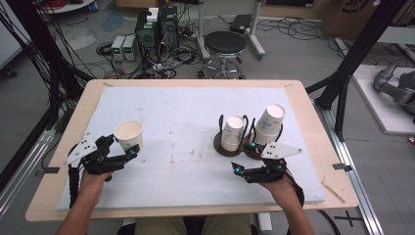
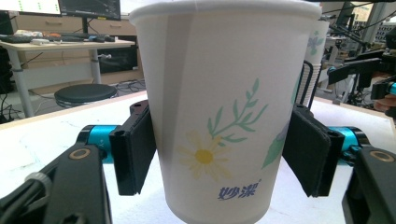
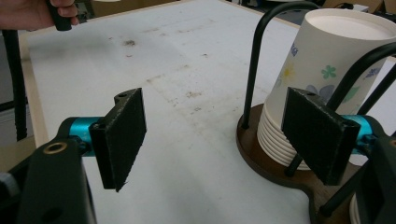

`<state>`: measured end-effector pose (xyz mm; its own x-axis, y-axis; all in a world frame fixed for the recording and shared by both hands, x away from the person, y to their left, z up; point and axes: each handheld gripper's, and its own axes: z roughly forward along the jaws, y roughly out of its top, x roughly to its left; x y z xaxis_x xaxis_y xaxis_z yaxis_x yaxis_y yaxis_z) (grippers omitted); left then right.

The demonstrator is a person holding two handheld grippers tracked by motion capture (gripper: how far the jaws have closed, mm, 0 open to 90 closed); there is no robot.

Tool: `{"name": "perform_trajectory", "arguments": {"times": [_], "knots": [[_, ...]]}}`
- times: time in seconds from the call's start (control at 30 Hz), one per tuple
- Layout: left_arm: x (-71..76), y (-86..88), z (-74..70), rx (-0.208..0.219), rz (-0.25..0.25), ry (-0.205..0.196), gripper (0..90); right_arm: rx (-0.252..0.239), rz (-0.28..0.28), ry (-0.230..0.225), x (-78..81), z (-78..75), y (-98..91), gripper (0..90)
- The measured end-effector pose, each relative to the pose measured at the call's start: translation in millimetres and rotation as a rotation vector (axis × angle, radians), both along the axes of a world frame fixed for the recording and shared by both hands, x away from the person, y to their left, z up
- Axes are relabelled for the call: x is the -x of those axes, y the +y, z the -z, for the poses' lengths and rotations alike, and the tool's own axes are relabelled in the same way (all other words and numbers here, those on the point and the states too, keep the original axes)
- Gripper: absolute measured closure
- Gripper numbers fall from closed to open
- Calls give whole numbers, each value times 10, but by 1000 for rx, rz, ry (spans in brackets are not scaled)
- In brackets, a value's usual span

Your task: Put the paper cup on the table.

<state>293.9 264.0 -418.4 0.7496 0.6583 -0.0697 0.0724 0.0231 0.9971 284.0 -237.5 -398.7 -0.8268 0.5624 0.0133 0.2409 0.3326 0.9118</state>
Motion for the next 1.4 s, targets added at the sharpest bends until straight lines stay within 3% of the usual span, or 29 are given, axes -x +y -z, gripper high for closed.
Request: {"name": "perform_trajectory", "arguments": {"times": [0.4,0.6,0.77,0.93,1.07,1.23,1.3,1.4], "knots": [[-181,53,102,-8,-52,29,311,6,-18,-5,10,6,50,227],[-300,90,175,2,-97,81,318,6,-31,-7,13,11,73,227],[-406,86,271,-19,-123,133,320,11,-41,-6,2,16,94,229],[-457,44,333,-87,-172,191,325,8,-38,-2,-6,24,93,229],[-473,15,342,-124,-220,212,333,8,-41,2,-19,31,86,229],[-484,-96,327,-279,-248,255,338,13,-45,-4,-14,22,109,229],[-476,-138,328,-317,-258,266,339,19,-50,-9,-10,16,120,230],[-453,-149,327,-340,-264,284,339,18,-50,-8,-5,12,126,230]]}}
